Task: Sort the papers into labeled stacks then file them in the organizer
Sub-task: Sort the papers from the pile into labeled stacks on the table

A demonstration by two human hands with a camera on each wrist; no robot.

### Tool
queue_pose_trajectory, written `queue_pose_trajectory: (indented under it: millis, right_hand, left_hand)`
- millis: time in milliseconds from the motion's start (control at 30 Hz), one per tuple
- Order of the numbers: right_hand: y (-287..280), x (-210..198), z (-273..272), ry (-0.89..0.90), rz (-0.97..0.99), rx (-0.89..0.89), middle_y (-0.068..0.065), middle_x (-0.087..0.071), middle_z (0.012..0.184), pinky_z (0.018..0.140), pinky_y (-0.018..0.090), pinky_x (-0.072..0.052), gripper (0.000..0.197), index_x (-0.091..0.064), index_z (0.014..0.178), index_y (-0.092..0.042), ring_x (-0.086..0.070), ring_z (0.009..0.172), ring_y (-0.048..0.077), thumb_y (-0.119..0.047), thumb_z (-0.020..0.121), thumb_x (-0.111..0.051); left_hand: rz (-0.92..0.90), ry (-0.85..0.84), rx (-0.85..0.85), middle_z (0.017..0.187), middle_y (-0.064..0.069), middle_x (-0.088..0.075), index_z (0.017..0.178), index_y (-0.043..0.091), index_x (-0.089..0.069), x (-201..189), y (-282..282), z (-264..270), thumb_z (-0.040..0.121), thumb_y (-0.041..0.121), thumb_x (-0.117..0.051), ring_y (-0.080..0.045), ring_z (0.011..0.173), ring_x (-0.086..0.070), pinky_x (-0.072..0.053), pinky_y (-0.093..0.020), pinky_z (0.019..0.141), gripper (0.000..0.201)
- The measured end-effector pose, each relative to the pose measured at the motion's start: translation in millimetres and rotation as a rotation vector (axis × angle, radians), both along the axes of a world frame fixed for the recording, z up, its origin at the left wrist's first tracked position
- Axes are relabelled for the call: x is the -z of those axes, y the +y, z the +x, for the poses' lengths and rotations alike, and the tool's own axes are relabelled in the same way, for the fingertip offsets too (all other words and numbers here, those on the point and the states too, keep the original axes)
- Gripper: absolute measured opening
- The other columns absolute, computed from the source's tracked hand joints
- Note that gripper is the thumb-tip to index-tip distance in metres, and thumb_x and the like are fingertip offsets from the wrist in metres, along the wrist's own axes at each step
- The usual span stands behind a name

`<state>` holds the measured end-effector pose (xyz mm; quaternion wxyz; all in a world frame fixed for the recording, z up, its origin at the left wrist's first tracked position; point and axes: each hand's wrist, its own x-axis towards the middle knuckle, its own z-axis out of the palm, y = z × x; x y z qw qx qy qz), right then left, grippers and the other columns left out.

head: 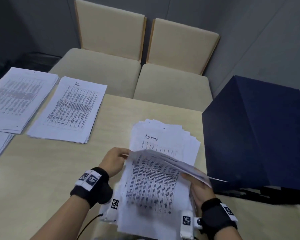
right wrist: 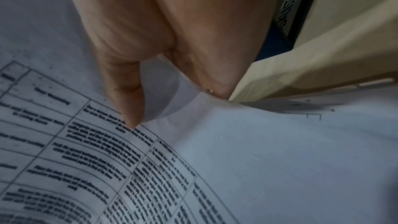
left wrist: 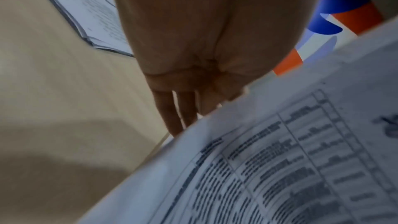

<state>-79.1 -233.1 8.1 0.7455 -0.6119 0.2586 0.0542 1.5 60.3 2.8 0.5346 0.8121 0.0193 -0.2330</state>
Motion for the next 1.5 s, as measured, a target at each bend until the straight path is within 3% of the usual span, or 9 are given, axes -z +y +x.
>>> queue_pose_trajectory:
  millis: [133,333,533,667,833,1000,1267,1400,1500]
  right_hand:
    - [-3,7,-8,0.008,-0.023,0.056,0.032,-0.066,0.106,0.099,0.046,-0.049,0.037,-0.063,0.103,0.011,-0.065,0.104,0.038,0.004,0.068,-0.075]
    - [-14,8,-11,-0.036,0.036,0.060,0.013,-0.061,0.085,0.081,0.037,-0.042,0.024,-0.070,0.092,-0.012,-0.056,0.080,0.023,-0.011,0.068,-0.075]
    - [-14,4,-7,0.074,-0.031,0.074,-0.002,-0.065,0.064,0.064,0.027,-0.044,0.012,-0.068,0.076,-0.013,-0.060,0.062,0.012,-0.001,0.076,-0.067]
    - [-4,0,10,0.045,-0.024,0.026,0.005,-0.074,0.111,0.092,0.030,-0.047,0.041,-0.072,0.113,-0.005,-0.066,0.105,0.015,0.011,0.077,-0.060]
    - [-3,-1,17,0.106,-0.154,-0.037,-0.003,-0.069,0.089,0.089,0.030,-0.051,0.032,-0.068,0.089,-0.020,-0.064,0.090,0.015,0.009,0.092,-0.053]
    - [-5,2,9,0.009,-0.213,0.060,0.017,-0.063,0.082,0.065,0.022,-0.050,0.014,-0.059,0.098,0.014,-0.061,0.072,0.014,0.011,0.085,-0.060]
    - [-13,-3,5,-0.055,-0.047,0.064,0.002,-0.068,0.077,0.069,0.029,-0.047,0.014,-0.068,0.082,-0.017,-0.060,0.073,0.019,-0.015,0.075,-0.056]
    - [-10,-12,6,0.000,-0.049,0.015,0.009,-0.071,0.087,0.066,0.028,-0.053,0.015,-0.068,0.078,-0.007,-0.065,0.078,0.026,0.001,0.075,-0.056]
    - [-7,-25,9,0.026,-0.093,-0.004,0.002,-0.068,0.082,0.070,0.024,-0.052,0.030,-0.058,0.089,-0.005,-0.067,0.071,0.008,0.015,0.095,-0.036]
  left_hand:
    - [0.519,-0.073,-0.070,0.097,0.000,-0.066,0.102,0.019,-0.061,0,-12,2,0.088,0.023,-0.059,-0.020,0.086,-0.059,-0.045,-0.027,0.073,0.015]
    - [0.578,-0.024,0.043,0.066,-0.001,-0.053,0.065,0.016,-0.047,10,-20,9,0.088,0.032,-0.064,-0.019,0.061,-0.050,-0.032,-0.026,0.051,0.033]
    - [0.983,-0.199,0.301,0.080,-0.005,-0.061,0.091,0.012,-0.062,-25,-4,12,0.100,0.053,-0.032,-0.025,0.078,-0.063,-0.047,-0.031,0.066,0.051]
    - [0.734,-0.361,0.272,0.069,0.003,-0.058,0.089,0.025,-0.073,-48,1,11,0.098,0.045,-0.047,-0.023,0.071,-0.061,-0.038,-0.028,0.059,0.033]
    - [0.168,-0.128,0.307,0.070,0.015,-0.071,0.072,0.036,-0.077,-43,5,7,0.085,-0.003,-0.061,-0.004,0.068,-0.065,-0.050,-0.026,0.070,0.044]
    - [0.452,-0.110,0.026,0.107,0.001,-0.069,0.110,0.016,-0.066,-4,-1,13,0.085,0.012,-0.062,-0.019,0.091,-0.064,-0.048,-0.028,0.083,0.026]
    - [0.633,-0.193,-0.037,0.051,-0.001,-0.046,0.052,0.014,-0.041,-2,-10,19,0.089,0.031,-0.064,-0.026,0.057,-0.050,-0.028,-0.026,0.048,0.047]
    - [0.766,-0.238,0.057,0.100,-0.007,-0.067,0.102,0.013,-0.066,-21,-1,18,0.089,0.022,-0.060,-0.027,0.089,-0.064,-0.051,-0.033,0.073,0.017]
    - [0.446,-0.291,0.196,0.131,0.000,-0.057,0.131,0.019,-0.050,-32,3,8,0.071,-0.008,-0.057,-0.018,0.116,-0.057,-0.049,-0.030,0.085,0.066]
